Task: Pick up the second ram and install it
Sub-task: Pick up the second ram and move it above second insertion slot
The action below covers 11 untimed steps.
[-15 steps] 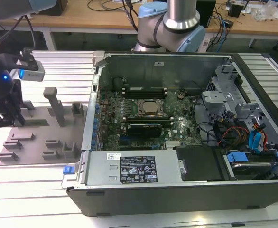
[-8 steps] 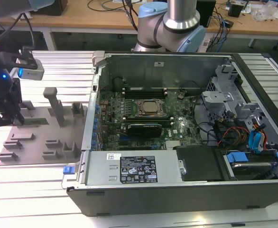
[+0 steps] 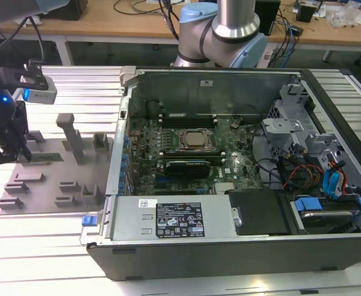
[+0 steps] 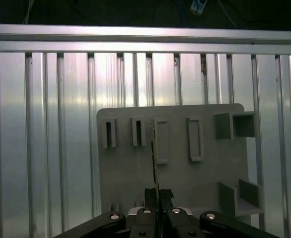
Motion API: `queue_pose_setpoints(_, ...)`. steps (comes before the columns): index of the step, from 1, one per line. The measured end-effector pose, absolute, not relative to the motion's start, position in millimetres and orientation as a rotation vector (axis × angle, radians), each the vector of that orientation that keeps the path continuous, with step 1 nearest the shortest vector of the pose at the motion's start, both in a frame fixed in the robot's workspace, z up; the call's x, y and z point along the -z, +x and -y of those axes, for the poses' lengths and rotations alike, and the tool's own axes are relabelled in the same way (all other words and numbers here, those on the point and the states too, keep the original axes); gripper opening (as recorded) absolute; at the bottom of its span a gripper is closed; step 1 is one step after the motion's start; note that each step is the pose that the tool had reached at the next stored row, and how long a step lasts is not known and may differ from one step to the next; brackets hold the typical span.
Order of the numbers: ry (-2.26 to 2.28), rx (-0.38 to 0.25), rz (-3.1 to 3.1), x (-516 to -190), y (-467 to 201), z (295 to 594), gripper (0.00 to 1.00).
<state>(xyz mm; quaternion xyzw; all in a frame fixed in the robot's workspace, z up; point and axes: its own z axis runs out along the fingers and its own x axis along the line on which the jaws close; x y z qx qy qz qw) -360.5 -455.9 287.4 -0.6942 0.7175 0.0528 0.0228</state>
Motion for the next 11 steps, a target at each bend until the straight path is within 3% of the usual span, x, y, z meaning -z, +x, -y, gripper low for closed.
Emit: queue_pose_setpoints(11, -2.149, -0.166, -2.220, -331, -361, 456, 0.11)
